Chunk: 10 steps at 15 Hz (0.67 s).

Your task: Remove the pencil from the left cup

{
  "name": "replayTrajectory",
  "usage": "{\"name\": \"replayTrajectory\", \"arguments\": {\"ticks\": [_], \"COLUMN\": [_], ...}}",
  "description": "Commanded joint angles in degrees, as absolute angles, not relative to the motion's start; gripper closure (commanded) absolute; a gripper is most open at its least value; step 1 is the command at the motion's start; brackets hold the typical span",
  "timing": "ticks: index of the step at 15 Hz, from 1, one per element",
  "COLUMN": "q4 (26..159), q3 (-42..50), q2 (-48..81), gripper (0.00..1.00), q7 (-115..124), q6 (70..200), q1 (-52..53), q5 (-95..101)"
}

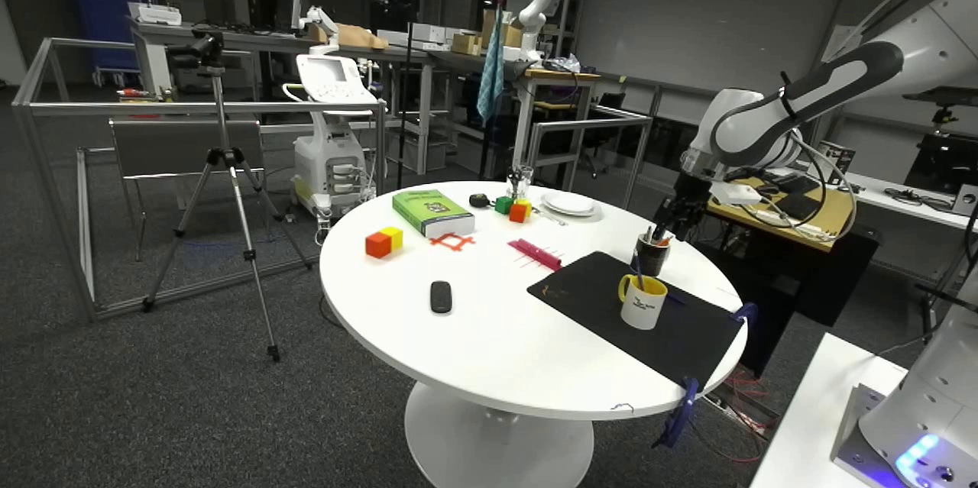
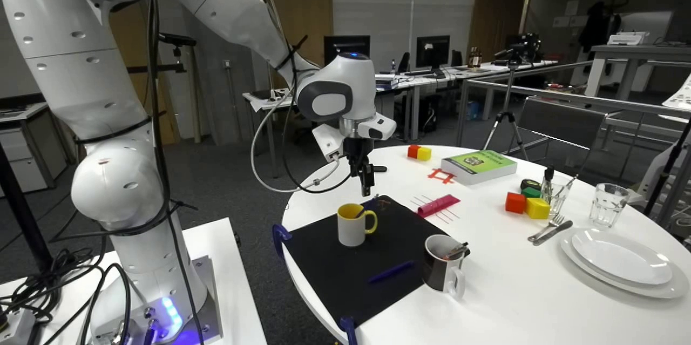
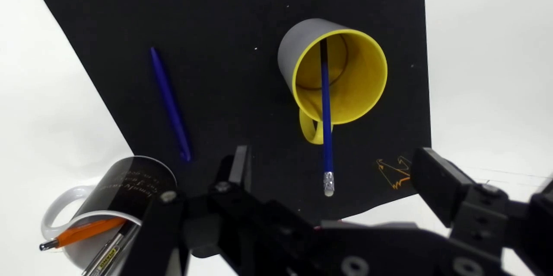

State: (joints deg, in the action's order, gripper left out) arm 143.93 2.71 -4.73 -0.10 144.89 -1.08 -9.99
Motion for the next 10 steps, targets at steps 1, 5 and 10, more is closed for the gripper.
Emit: {"name": "replayTrajectory", "arguments": {"ticks": [1,5,10], "q4": [143.7,142.2,139.4], "q3": [3.1,3.5,2.9], "q2": [-4.8,-2.6,1.5], "gripper": [0.0,0.0,0.0], "q7": [-0.2,-0.1,1.0], "q6": [144.2,144.5,144.3], "q1": [-1.7,-2.0,-1.6], "q5": [-10.7,-11.1,-10.2]}}
